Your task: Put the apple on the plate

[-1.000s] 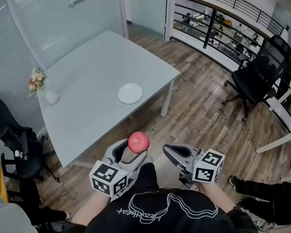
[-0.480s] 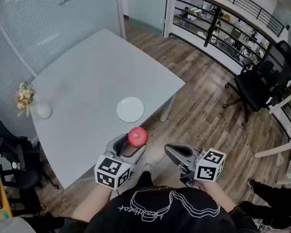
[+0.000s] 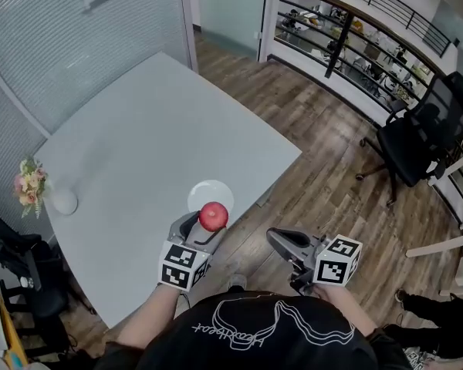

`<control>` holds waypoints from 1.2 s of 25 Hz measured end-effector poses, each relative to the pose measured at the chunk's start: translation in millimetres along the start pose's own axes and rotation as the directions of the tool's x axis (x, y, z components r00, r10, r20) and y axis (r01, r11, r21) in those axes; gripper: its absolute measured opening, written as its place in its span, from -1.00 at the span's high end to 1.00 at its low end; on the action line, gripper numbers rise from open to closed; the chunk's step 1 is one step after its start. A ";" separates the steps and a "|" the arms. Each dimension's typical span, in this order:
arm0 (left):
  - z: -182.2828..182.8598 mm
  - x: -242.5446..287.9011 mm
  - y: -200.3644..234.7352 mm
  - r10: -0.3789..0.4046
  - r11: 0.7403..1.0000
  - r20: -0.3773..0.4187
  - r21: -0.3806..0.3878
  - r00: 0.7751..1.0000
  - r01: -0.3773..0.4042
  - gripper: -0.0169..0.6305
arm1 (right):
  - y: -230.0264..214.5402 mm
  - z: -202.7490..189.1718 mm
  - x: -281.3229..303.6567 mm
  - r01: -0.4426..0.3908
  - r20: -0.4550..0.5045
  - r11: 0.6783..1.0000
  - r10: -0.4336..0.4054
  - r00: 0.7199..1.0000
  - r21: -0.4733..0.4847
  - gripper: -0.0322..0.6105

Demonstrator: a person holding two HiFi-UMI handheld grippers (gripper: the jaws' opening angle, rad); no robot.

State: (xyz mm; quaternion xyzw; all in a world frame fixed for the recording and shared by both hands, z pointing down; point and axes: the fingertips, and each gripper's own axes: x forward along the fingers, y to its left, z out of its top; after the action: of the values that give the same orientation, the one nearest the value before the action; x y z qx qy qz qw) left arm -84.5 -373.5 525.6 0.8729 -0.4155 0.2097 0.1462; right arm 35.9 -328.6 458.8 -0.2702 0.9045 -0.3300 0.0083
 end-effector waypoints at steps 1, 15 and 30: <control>-3.3 6.9 6.7 0.005 1.000 -0.011 0.005 1.000 -0.005 0.02 | -5.2 3.8 3.3 0.003 0.004 1.000 -0.003 1.000 0.008 0.87; -49.3 84.8 69.7 0.001 1.000 -0.080 0.023 0.997 0.001 0.02 | -60.8 9.8 42.5 0.055 -0.004 0.993 -0.054 0.999 0.102 0.87; -77.8 108.5 75.1 0.005 0.986 -0.105 0.163 0.994 0.013 0.02 | -74.9 11.2 33.0 0.091 -0.010 0.987 -0.091 0.996 0.136 0.87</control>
State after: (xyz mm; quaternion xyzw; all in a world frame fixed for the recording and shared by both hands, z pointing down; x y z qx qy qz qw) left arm -101.2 -458.1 652.3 0.8706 -0.3868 0.2884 0.0959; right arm 46.0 -399.3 500.5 -0.3094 0.8666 -0.3914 0.0101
